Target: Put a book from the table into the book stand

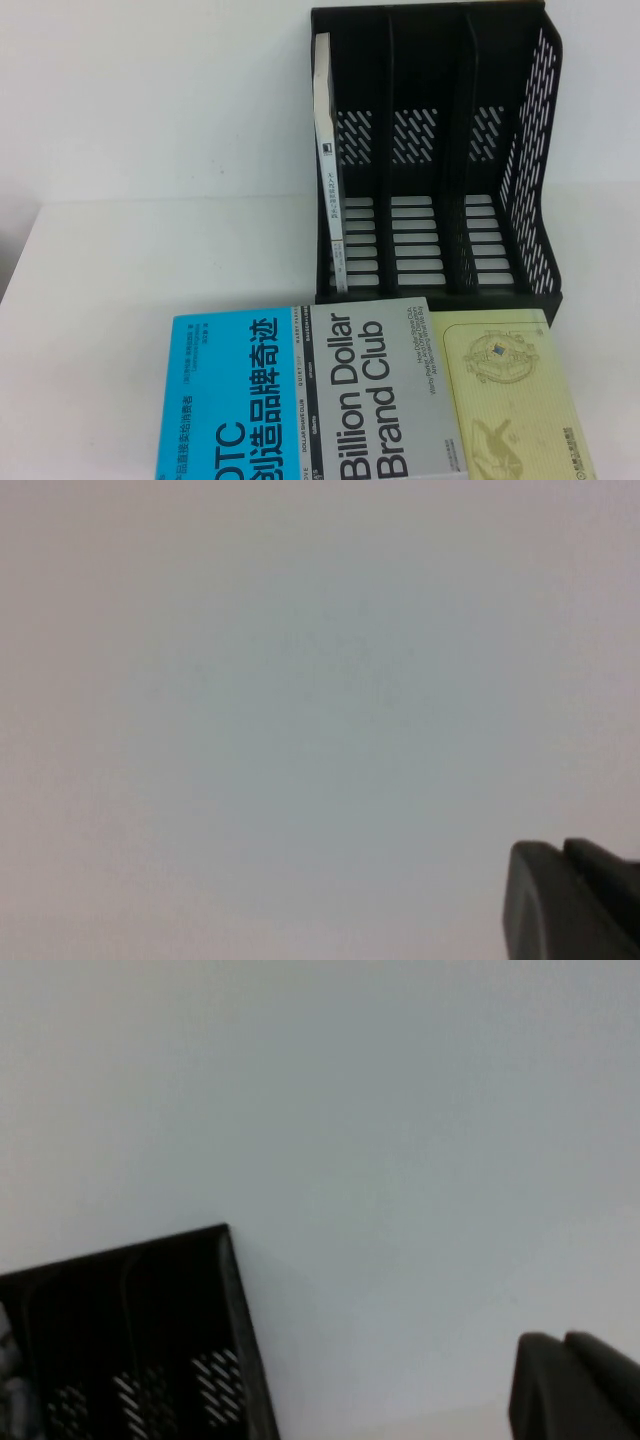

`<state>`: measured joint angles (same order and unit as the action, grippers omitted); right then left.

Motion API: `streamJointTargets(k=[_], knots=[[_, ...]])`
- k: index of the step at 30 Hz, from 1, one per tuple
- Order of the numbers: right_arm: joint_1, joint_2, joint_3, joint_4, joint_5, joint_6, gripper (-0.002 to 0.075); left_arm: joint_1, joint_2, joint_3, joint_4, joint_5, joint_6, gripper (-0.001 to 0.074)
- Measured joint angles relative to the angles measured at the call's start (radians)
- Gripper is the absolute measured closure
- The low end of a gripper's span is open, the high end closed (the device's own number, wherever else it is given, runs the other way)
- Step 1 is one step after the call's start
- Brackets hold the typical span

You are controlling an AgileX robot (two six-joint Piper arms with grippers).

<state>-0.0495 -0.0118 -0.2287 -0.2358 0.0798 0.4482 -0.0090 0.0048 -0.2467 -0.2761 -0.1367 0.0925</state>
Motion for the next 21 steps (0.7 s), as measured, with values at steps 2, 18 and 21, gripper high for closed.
streamJointTargets(k=[2,18,21], knots=[[0.0,0.024,-0.107,-0.008,0.183,-0.004,0.0729,0.0,0.038,-0.07,-0.005,0.113,0.034,0.0737],[0.034,0.363,-0.425,0.351,0.758,-0.307,0.0729,0.0,0.537,-0.311,-0.193,0.674,0.033,0.0737],[0.05,0.406,-0.425,0.426,0.787,-0.4,0.0729,0.0,0.576,-0.311,-0.277,0.672,0.033,0.0737]])
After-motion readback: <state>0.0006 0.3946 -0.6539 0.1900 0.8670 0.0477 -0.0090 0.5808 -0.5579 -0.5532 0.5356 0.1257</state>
